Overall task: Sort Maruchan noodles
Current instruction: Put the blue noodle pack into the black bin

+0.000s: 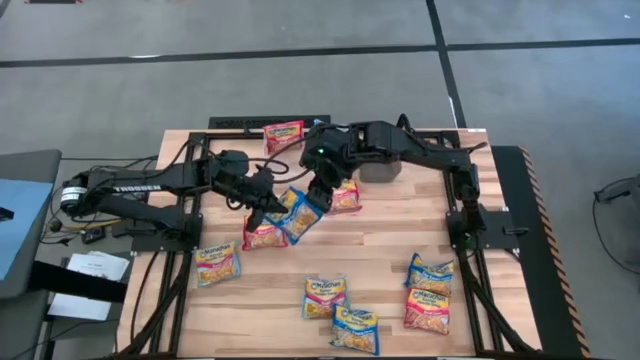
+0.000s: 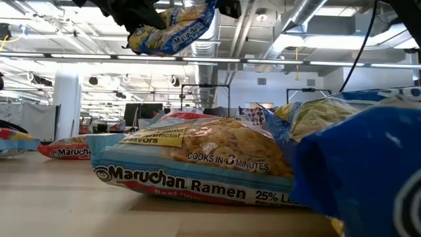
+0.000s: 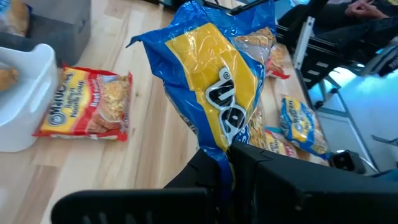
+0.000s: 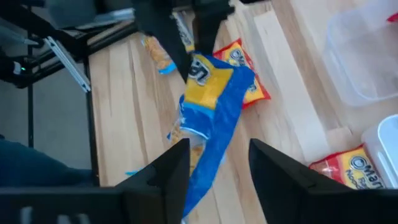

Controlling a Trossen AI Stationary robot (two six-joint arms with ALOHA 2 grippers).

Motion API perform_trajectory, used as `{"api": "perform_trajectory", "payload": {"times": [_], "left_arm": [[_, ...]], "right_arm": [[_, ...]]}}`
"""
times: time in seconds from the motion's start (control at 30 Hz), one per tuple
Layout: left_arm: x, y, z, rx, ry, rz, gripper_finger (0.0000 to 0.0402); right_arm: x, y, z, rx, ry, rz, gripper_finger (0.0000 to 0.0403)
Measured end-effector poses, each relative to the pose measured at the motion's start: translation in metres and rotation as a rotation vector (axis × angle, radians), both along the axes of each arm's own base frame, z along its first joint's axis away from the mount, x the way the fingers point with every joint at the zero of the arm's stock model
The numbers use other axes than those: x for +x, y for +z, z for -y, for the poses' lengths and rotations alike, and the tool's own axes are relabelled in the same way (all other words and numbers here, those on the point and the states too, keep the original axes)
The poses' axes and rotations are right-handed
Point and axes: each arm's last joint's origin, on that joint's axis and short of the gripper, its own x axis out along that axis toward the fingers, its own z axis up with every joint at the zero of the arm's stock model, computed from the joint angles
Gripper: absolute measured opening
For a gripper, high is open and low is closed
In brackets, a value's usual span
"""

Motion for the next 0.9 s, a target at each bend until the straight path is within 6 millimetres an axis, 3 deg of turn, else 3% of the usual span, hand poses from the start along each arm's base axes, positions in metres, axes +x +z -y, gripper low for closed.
{"api": "perform_trajectory", "payload": {"times": [0.27, 0.9], "left_arm": [[0.000, 0.000, -0.001, 0.045, 0.034, 0.001, 0.0000], [0.004, 0.008, -0.005, 0.101, 0.111, 0.083, 0.0000]], "right_arm": [[0.004, -0.003, 0.012, 0.013, -0.017, 0.037, 0.0248], [0.022, -0.030, 0.018, 0.070, 0.006, -0.037, 0.0238]]}}
